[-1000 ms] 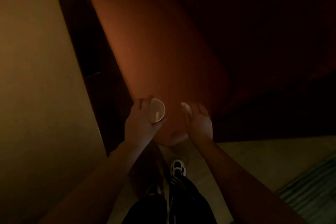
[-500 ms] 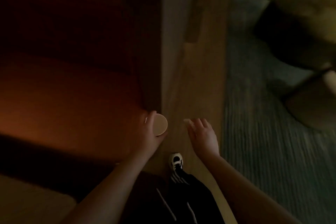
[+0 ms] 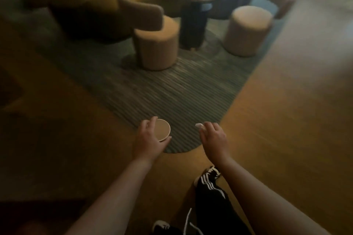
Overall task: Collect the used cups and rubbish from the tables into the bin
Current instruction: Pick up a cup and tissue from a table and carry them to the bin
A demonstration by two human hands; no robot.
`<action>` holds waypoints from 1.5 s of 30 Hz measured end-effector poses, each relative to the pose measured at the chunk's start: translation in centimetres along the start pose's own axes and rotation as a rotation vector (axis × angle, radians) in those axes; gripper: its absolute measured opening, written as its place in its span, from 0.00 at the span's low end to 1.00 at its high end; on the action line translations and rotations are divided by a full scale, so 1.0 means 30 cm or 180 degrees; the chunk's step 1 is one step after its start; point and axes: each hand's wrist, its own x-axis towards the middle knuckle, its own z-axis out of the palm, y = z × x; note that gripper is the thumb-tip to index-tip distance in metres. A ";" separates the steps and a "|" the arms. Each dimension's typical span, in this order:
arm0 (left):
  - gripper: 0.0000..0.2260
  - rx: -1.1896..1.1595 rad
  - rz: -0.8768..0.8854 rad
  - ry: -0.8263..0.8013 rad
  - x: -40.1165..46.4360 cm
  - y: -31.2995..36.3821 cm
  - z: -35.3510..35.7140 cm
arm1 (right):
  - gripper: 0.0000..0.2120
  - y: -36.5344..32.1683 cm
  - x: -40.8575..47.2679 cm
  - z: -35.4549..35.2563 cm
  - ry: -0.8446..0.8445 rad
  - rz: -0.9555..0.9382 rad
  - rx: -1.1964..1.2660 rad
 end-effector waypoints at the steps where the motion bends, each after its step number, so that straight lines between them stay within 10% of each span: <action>1: 0.35 0.0050 0.0184 -0.0110 0.033 0.066 0.049 | 0.12 0.068 0.002 -0.039 0.0123 0.0176 0.0005; 11: 0.34 0.0187 0.1374 -0.0926 0.320 0.745 0.640 | 0.12 0.722 0.095 -0.399 0.0771 0.1648 -0.0113; 26: 0.35 0.0383 0.1611 -0.1168 0.897 1.716 1.395 | 0.12 1.619 0.759 -0.987 0.0926 0.2052 -0.0097; 45: 0.36 0.0127 0.1928 -0.1178 2.282 2.782 2.211 | 0.11 2.567 2.303 -1.544 0.1291 0.2270 -0.0163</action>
